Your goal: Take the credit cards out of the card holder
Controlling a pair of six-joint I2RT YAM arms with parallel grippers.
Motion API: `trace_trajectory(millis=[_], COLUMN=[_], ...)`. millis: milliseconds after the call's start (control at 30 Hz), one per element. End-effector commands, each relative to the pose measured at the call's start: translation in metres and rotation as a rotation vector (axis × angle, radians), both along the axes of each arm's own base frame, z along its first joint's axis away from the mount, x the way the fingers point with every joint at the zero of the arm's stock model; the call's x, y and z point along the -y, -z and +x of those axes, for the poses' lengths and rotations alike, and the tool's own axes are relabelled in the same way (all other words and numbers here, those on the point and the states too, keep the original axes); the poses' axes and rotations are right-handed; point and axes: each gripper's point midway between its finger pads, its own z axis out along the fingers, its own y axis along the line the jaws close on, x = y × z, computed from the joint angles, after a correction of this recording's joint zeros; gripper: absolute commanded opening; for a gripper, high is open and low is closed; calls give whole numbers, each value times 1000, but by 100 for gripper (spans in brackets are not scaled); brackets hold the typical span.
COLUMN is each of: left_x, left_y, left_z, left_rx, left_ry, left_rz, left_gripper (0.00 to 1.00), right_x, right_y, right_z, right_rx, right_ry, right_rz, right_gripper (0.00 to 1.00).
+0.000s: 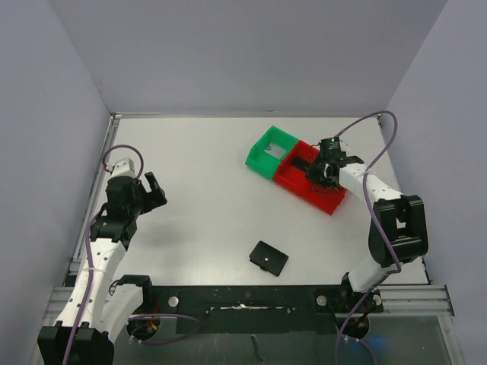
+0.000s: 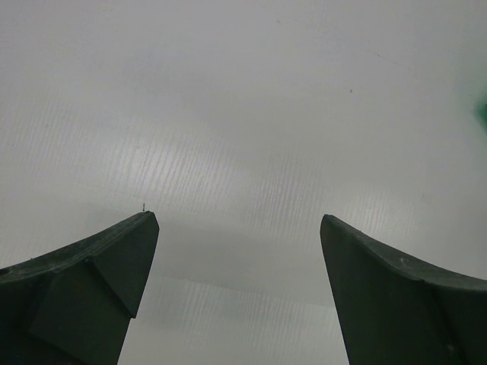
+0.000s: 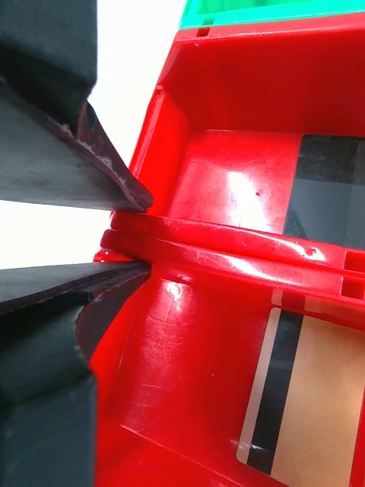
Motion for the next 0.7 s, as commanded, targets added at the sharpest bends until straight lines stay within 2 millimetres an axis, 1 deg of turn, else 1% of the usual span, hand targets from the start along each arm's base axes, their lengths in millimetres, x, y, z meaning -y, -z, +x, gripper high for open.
trace_trajectory(millis=[0, 200, 367, 467, 667], left_x=[-4, -4, -4, -4, -4], left_y=[-25, -24, -23, -22, -22], left_z=[12, 13, 13, 13, 13], left_rx=[79, 75, 72, 70, 69], left_ry=[-17, -16, -15, -15, -17], left_rz=[7, 5, 5, 3, 4], left_gripper=[88, 88, 88, 88, 88], right_x=[-46, -78, -107, -119, -141], right_y=[-40, -50, -40, -33, -30], right_z=[10, 7, 2, -1, -3], right_rx=[122, 152, 130, 98, 96], right_ry=[-205, -360, -498, -534, -585], right_rz=[90, 92, 75, 51, 27], right_gripper=[15, 16, 17, 17, 17])
